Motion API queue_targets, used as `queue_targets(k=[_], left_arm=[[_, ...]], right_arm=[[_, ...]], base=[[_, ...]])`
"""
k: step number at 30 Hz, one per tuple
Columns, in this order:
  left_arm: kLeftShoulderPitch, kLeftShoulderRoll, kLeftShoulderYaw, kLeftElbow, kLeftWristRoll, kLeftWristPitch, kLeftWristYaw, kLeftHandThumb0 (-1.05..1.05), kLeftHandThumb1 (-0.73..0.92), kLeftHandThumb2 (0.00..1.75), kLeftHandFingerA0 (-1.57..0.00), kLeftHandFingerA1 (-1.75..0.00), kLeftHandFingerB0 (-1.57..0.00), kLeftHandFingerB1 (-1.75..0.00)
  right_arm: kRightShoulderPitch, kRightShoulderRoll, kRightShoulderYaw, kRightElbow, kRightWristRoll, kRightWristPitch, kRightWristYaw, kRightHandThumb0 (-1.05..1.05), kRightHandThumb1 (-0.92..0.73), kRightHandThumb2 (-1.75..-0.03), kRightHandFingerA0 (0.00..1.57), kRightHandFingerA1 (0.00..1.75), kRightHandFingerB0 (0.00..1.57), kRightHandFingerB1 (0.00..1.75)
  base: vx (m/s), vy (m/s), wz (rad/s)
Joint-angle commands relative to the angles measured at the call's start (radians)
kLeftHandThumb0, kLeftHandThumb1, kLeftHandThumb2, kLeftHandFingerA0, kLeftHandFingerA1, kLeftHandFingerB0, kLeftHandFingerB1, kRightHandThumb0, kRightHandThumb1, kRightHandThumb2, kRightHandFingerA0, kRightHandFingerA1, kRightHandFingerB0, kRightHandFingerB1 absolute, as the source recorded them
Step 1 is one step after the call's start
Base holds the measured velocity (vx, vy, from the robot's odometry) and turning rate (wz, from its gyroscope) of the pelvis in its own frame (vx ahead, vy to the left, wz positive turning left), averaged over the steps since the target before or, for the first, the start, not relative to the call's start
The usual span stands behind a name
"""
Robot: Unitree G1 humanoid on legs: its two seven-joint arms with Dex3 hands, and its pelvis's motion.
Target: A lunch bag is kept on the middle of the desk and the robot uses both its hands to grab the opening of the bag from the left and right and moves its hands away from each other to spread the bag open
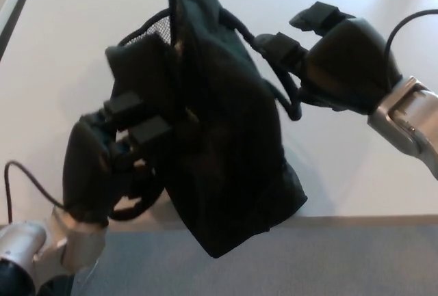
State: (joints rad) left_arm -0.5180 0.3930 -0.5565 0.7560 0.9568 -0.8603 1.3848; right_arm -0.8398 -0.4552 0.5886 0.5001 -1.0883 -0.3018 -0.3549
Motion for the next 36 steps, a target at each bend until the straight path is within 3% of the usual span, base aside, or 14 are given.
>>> queue_targets(k=[1, 3, 9, 13, 18, 21, 22, 26, 31, 34, 35, 36], left_arm=[[0.072, -0.014, -0.016, 0.099, -0.006, -0.065, 0.017, -0.05, 0.34, 1.19, -1.09, -1.30, -1.00, -1.05], [0.084, -0.018, -0.017, 0.137, -0.010, -0.083, 0.031, -0.06, 0.43, 1.07, -1.07, -1.34, -1.01, -0.99], [0.093, -0.034, 0.008, 0.214, -0.054, -0.119, 0.021, -0.07, 0.52, 0.93, -1.06, -1.26, -1.01, -0.92], [0.086, -0.032, 0.033, 0.212, -0.076, -0.127, -0.007, -0.08, 0.48, 1.01, -1.08, -1.24, -1.01, -0.93], [0.077, -0.033, 0.055, 0.196, -0.086, -0.139, -0.022, -0.08, 0.46, 0.96, -1.01, -1.40, -1.02, -0.93], [0.076, -0.035, 0.064, 0.189, -0.091, -0.143, -0.035, -0.10, 0.46, 0.95, -1.05, -1.30, -1.01, -0.92], [0.077, -0.035, 0.068, 0.185, -0.092, -0.143, -0.040, -0.09, 0.46, 0.96, -1.01, -1.38, -1.02, -0.93], [0.073, -0.048, 0.073, 0.185, -0.087, -0.137, -0.043, -0.09, 0.47, 0.93, -1.04, -1.32, -1.02, -0.92], [0.071, -0.050, 0.078, 0.183, -0.079, -0.133, -0.039, -0.07, 0.47, 0.94, -1.02, -1.37, -1.02, -0.93], [0.069, -0.049, 0.081, 0.181, -0.083, -0.137, -0.050, -0.06, 0.45, 0.97, -1.03, -1.33, -1.02, -0.93], [0.069, -0.050, 0.083, 0.183, -0.085, -0.137, -0.052, -0.07, 0.45, 0.98, -1.09, -1.19, -1.01, -0.94], [0.068, -0.051, 0.084, 0.184, -0.085, -0.137, -0.052, -0.07, 0.43, 0.99, -1.09, -1.18, -1.01, -0.96]], right_arm=[[0.018, -0.031, -0.015, 0.031, 0.033, -0.079, -0.069, -0.38, -0.56, -0.57, 0.47, 0.37, 0.40, 0.33], [0.025, -0.040, -0.016, 0.043, 0.031, -0.093, -0.090, -0.38, -0.58, -0.57, 0.46, 0.37, 0.38, 0.33], [0.055, -0.057, -0.013, 0.065, 0.026, -0.123, -0.131, -0.39, -0.57, -0.57, 0.46, 0.38, 0.37, 0.32], [0.059, -0.054, -0.012, 0.066, 0.025, -0.120, -0.121, -0.38, -0.57, -0.57, 0.45, 0.38, 0.36, 0.33], [0.053, -0.042, -0.016, 0.059, 0.027, -0.112, -0.104, -0.39, -0.61, -0.58, 0.44, 0.37, 0.35, 0.32], [0.049, -0.032, -0.015, 0.065, 0.030, -0.117, -0.111, -0.39, -0.61, -0.58, 0.45, 0.38, 0.36, 0.33], [0.049, -0.029, -0.015, 0.066, 0.032, -0.118, -0.111, -0.39, -0.61, -0.58, 0.45, 0.37, 0.37, 0.32], [0.055, -0.024, -0.014, 0.058, 0.029, -0.109, -0.099, -0.39, -0.60, -0.58, 0.44, 0.37, 0.37, 0.33], [0.055, -0.010, -0.003, 0.062, 0.015, -0.099, -0.104, -0.39, -0.58, -0.57, 0.45, 0.37, 0.39, 0.33], [0.062, -0.002, 0.001, 0.067, 0.018, -0.102, -0.108, -0.39, -0.59, -0.58, 0.45, 0.37, 0.40, 0.34], [0.064, 0.004, 0.006, 0.074, 0.016, -0.105, -0.114, -0.38, -0.60, -0.59, 0.46, 0.38, 0.40, 0.34], [0.066, 0.008, 0.010, 0.079, 0.015, -0.106, -0.118, -0.39, -0.58, -0.58, 0.47, 0.38, 0.42, 0.35]], base=[[0.00, 0.000, 0.00], [0.00, 0.000, 0.00], [0.00, 0.000, 0.00], [0.00, 0.000, 0.00], [0.00, 0.000, 0.00], [0.00, 0.000, 0.00], [0.00, 0.000, 0.00], [0.00, 0.000, 0.00], [0.00, 0.000, 0.00], [0.00, 0.000, 0.00], [0.00, 0.000, 0.00], [0.00, 0.000, 0.00]])
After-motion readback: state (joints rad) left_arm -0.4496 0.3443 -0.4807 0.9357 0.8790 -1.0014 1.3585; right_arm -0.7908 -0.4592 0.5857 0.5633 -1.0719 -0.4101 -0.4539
